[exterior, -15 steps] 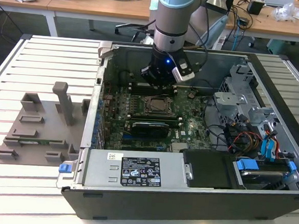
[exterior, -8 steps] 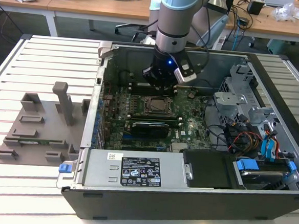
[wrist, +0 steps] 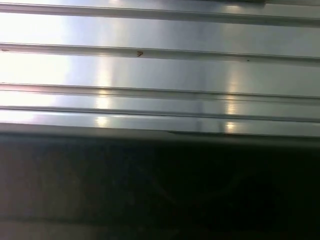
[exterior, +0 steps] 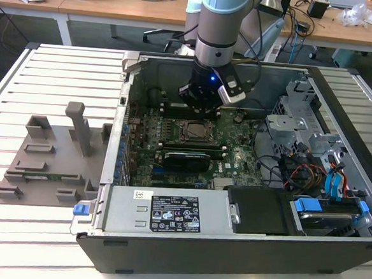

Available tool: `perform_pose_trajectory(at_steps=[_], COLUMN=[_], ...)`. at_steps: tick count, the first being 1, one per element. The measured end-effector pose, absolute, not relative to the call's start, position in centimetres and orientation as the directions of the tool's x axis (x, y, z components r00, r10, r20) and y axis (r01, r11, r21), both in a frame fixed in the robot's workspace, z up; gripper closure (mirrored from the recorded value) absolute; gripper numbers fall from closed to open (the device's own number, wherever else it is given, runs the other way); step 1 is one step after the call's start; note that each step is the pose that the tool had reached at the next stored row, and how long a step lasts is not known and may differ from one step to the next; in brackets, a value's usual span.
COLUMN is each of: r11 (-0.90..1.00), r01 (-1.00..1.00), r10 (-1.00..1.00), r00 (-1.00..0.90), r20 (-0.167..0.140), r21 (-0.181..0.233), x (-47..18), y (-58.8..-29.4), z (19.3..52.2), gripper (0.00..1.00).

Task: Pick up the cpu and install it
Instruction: 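Install the first cpu locking lever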

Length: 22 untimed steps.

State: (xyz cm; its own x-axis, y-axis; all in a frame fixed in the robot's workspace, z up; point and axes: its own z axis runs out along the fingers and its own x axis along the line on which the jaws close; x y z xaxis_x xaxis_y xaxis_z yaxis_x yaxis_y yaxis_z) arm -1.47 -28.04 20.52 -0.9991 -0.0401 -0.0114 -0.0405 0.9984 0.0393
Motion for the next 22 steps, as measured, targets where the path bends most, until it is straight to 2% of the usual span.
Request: perform_pose_trajectory(at_steps=[10, 13, 17, 22], r11=[0.999, 0.999, 0.998, 0.997], r01=[-0.041, -0.041, -0.041, -0.041], r10=[-0.041, -0.041, -0.042, -0.042], r00=[-0.999, -0.999, -0.999, -0.999], r20=[-0.01, -0.01, -0.007, -0.007], r21=[0.03, 0.024, -0.052, -0.061], x=[-1.2, -1.2, -1.2, -1.2], y=[-28.2, -28.2, -28.4, -28.9], z=[20.1, 21.0, 21.3, 21.5], gripper=[0.89, 0.89, 0.89, 0.89])
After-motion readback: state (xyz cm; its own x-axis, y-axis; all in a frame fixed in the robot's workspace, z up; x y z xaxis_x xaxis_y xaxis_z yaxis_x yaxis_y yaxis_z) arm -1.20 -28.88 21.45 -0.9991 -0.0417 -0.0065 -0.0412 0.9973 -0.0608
